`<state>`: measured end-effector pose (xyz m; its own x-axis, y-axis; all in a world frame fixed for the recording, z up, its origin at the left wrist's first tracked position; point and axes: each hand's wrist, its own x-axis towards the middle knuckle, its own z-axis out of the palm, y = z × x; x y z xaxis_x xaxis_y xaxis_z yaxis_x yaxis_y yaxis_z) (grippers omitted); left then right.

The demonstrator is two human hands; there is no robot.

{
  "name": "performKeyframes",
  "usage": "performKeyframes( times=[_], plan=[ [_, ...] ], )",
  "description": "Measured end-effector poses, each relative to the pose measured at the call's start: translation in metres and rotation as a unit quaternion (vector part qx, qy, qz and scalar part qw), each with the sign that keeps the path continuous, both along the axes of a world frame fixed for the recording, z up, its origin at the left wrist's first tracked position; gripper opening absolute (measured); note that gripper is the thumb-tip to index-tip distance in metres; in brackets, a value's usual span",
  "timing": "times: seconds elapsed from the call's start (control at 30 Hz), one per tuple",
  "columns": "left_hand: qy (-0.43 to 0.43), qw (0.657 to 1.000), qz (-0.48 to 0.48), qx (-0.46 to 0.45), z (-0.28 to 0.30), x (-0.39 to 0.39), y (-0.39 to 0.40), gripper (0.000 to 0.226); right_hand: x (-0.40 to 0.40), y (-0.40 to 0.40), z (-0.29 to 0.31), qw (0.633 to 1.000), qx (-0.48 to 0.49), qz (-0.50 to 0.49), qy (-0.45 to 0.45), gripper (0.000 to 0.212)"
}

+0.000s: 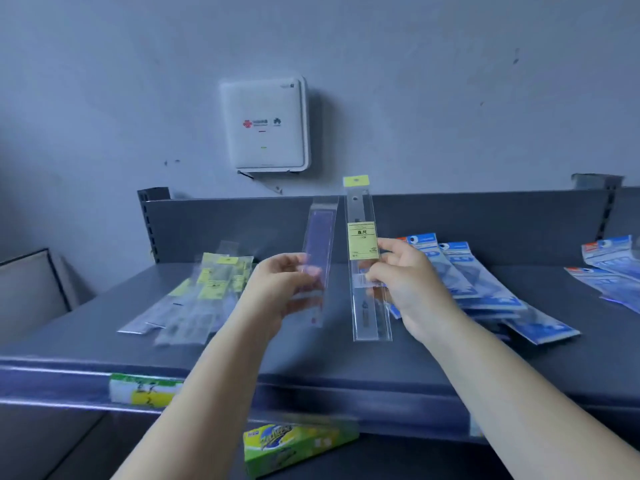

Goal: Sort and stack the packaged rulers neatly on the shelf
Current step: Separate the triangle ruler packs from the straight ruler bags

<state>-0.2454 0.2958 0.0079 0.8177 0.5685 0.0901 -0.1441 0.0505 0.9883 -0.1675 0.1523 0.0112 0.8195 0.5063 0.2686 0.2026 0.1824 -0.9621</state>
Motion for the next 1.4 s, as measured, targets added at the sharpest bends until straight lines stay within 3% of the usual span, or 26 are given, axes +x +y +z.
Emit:
performKeyframes(
  times=[0.13,0.27,0.33,0.47,0.6,0.67,0.73,0.9,1.03,1.17,1.4],
  plan=[
    [-0.013,0.999,0.035,0.021,0.002,-0.035,0.051,0.024,-0.023,0.049,-0.004,0.999,-0.019,0.025,-0.009,0.041],
    [0.005,0.989,0.107,0.098,0.006,-0.061,0.102,0.027,-0.038,0.087,-0.006,0.999,-0.033,0.034,-0.024,0.044],
    [0.048,0.969,0.160,0.184,0.002,-0.067,0.128,0.031,-0.045,0.103,-0.007,0.998,-0.043,0.042,-0.028,0.044],
    [0.177,0.895,0.217,0.347,-0.015,-0.071,0.167,0.047,-0.055,0.133,-0.001,0.996,-0.052,0.053,-0.047,0.042],
    [0.252,0.879,0.199,0.351,-0.028,-0.071,0.185,0.051,-0.063,0.167,0.011,0.995,-0.048,0.048,-0.078,0.035],
    [0.255,0.881,0.200,0.344,-0.030,-0.070,0.189,0.044,-0.060,0.181,0.010,0.988,-0.112,0.019,-0.105,0.058],
    [0.249,0.883,0.205,0.339,-0.031,-0.069,0.192,0.038,-0.057,0.188,0.004,0.963,-0.213,-0.009,-0.167,0.064],
    [0.231,0.872,0.206,0.379,-0.031,-0.069,0.185,0.031,-0.060,0.167,-0.003,0.870,-0.310,-0.075,-0.376,0.038],
    [0.242,0.805,0.221,0.494,-0.024,-0.066,0.161,0.033,-0.054,0.135,0.001,0.777,-0.373,-0.120,-0.493,0.026],
    [0.231,0.748,0.228,0.579,-0.014,-0.055,0.125,0.036,-0.040,0.098,0.001,0.717,-0.418,-0.147,-0.539,0.025],
    [0.204,0.678,0.199,0.677,0.002,-0.010,0.029,0.037,-0.009,0.015,0.007,0.675,-0.456,-0.191,-0.547,0.028]
  ],
)
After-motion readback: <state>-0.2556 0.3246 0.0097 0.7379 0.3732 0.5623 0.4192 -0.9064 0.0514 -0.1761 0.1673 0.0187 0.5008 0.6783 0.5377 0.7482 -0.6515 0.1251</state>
